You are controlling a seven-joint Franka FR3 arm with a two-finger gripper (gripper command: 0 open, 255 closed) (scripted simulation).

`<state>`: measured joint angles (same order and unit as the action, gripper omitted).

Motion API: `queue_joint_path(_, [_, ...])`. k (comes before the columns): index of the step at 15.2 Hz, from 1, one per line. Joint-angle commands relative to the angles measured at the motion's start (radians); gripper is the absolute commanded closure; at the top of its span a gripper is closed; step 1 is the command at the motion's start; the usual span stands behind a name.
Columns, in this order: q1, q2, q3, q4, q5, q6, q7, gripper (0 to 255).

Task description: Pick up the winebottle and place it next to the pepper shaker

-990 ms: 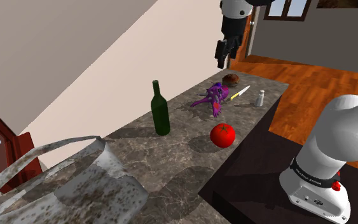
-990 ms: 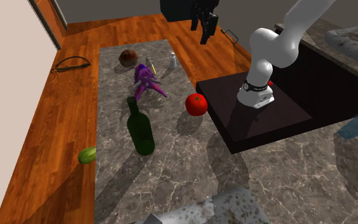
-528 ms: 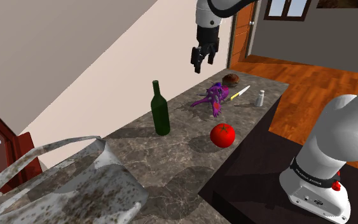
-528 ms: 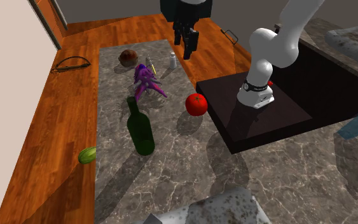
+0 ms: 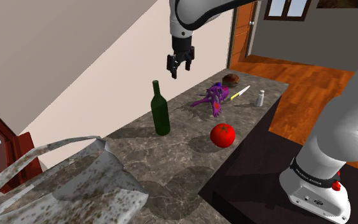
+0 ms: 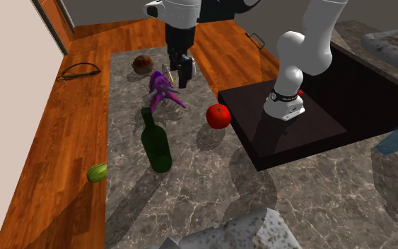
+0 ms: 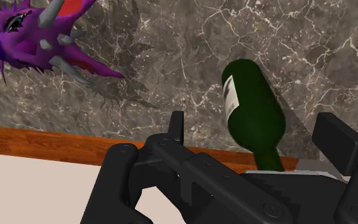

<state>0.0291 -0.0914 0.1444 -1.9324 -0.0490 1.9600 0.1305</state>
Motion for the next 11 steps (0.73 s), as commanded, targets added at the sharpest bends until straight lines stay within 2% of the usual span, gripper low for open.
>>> queue_joint_path(1, [0.005,0.073,0.007,0.061,-0.002,0.014,0.01,0])
queue_joint_path(9, [0.042,0.394,0.029,0.401,-0.023,-0.004,0.048,0])
queue_joint_path(11, [0.046,0.422,0.029,0.422,-0.026,0.003,0.051,0])
